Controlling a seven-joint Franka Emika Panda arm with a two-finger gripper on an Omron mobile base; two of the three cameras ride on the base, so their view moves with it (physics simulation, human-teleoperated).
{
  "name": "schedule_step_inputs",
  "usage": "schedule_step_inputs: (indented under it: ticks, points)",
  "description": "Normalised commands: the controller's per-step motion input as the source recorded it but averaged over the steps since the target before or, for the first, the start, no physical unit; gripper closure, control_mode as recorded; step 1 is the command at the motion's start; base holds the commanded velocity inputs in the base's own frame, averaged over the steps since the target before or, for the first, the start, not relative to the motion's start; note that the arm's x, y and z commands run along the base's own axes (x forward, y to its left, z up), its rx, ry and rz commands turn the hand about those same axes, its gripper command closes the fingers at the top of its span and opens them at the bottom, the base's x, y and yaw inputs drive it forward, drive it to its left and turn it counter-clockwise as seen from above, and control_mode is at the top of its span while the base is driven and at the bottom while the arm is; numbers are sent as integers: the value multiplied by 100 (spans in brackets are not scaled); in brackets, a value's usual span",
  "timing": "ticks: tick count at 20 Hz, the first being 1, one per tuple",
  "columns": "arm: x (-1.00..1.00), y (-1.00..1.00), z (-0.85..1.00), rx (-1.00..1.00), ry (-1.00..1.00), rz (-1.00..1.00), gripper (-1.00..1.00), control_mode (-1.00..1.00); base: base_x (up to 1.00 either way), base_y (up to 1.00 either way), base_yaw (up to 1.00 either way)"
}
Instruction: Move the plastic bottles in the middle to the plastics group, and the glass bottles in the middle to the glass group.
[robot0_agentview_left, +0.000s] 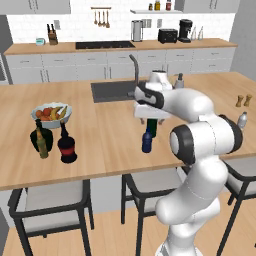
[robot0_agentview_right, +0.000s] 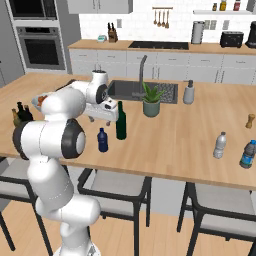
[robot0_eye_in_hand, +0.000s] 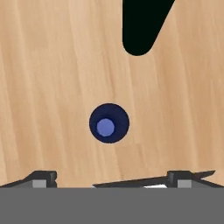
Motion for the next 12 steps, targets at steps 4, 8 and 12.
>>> schedule_step_inputs:
  ticks: [4,8,12]
  points:
    - [11,-6,-33,-3,-3,0,-100,-100,0,0,0]
    - [0,0,-24,-5,-2,0,-100,-100,0,0,0]
    - [12,0,-19,-3,0,0,-100,-100,0,0,0]
